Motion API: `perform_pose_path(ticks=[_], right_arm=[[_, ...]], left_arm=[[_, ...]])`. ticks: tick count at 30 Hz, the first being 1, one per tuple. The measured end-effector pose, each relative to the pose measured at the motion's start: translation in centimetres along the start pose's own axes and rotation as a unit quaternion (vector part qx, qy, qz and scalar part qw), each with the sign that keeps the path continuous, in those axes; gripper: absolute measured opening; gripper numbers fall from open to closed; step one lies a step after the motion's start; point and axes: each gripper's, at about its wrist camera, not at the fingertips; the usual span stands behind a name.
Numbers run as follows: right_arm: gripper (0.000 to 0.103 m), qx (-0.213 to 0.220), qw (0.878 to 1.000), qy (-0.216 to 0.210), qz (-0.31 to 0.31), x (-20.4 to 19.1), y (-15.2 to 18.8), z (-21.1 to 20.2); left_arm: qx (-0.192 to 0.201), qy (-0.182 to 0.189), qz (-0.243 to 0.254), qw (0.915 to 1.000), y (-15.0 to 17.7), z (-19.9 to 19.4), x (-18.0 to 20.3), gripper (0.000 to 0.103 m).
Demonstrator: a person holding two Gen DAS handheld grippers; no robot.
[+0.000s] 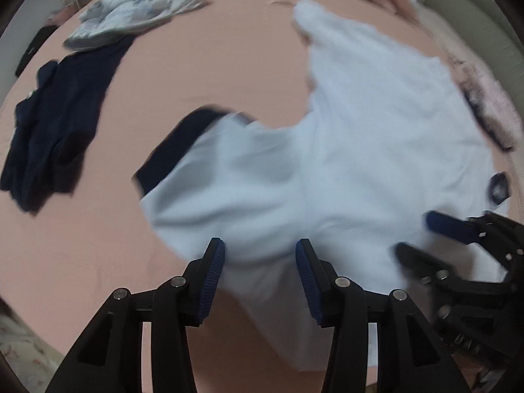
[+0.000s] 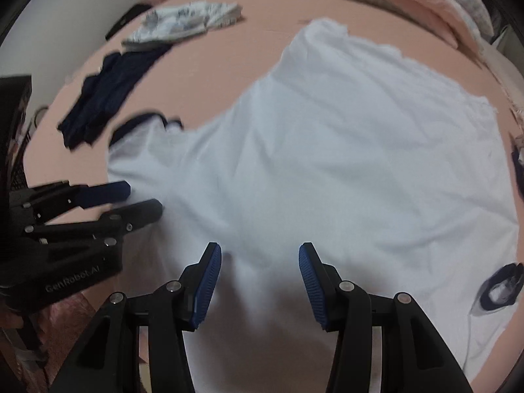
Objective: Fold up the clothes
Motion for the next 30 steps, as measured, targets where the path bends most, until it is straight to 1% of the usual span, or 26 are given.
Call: perform_pose_path(ticks=[2,3,4,5,7,10,11,12,14,15,17,19,21,23,25,29,30], right_arm=[[0.049,0.001,1.0,0.01,-0.004,0.4,0.7,0.2],[0.049,0.005,1.0,0.01,-0.003,0.5,0.5,-0.1],[0.049,0.01,1.0,0.009,-0.002,0.7,0.1,-0.4],[0.049,0.015,1.0,0.008,0.0,0.8,-0.3,-0.8],[0.049,0.025,1.0,0.006,0.004,1.1,-1.1,-1.5],[0.049,0.034,0.999,-0.012,-0.003,-0.1,-3.2,-1.7],[0.049,0.036,0.999,-0.017,-0.006,-0.6,-3.9,-1.7],[0.049,0.037,0.999,-0.02,-0.01,-1.3,-4.8,-1.5],[0.049,0.036,0.999,-0.022,-0.016,-2.5,-6.5,-0.7],[0.049,0.034,0.999,-0.021,-0.019,-2.9,-7.1,-0.2],[0.049,0.031,0.999,-0.017,-0.023,-3.8,-8.4,0.9],[0.049,0.027,0.999,-0.013,-0.027,-4.7,-9.7,1.9],[0.049,0.023,0.999,-0.006,-0.033,-5.2,-10.8,3.1],[0.049,0.016,0.999,0.002,-0.034,-5.1,-11.3,4.1],[0.049,0.004,1.0,0.003,-0.026,-4.5,-11.3,5.0],[0.049,-0.004,1.0,-0.005,-0.03,-4.1,-10.6,4.8],[0.049,-0.009,0.999,-0.004,-0.037,-4.2,-10.2,4.6]], left_arm=[[0.013,-0.006,-0.031,0.9994,-0.2,-0.7,-1.9,0.042],[0.019,-0.009,-0.046,0.9987,-0.3,-1.1,-2.8,0.042],[0.028,-0.004,-0.063,0.9976,-0.5,-1.4,-3.8,0.042],[0.039,0.013,-0.078,0.9961,-1.0,-1.7,-4.7,0.042],[0.056,0.028,-0.095,0.9935,-2.0,-1.9,-5.7,0.042],[0.08,0.04,-0.108,0.9901,-3.4,-1.8,-6.6,0.042],[0.08,0.05,-0.117,0.9886,-3.9,-1.5,-7.1,0.042],[0.077,0.051,-0.122,0.9882,-4.6,-1.0,-7.3,0.042],[0.069,0.039,-0.119,0.9898,-5.8,-0.2,-7.5,0.042],[0.063,0.032,-0.112,0.9912,-5.1,-0.2,-8.9,0.042],[0.04,0.019,-0.081,0.9957,-5.5,0.7,-9.5,0.042],[0.019,0.022,-0.043,0.9987,-5.0,1.1,-10.3,0.042],[0.02,0.03,-0.003,0.9993,-4.9,1.1,-9.8,0.042],[0.018,0.066,0.032,0.9971,-4.6,0.6,-9.3,0.042],[0.013,0.089,0.063,0.994,-4.2,0.3,-8.7,0.042],[-0.001,0.097,0.143,0.985,-3.2,0.3,-7.3,0.042],[0.001,0.103,0.154,0.9828,-3.2,0.1,-7.2,0.042]])
Point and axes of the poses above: each gripper's, at about its wrist camera, not at the fingertips, and z roughly the way its jaws point, x to its right, y to its underside, and after that the axes turned 3 degrees about -y, right-handed
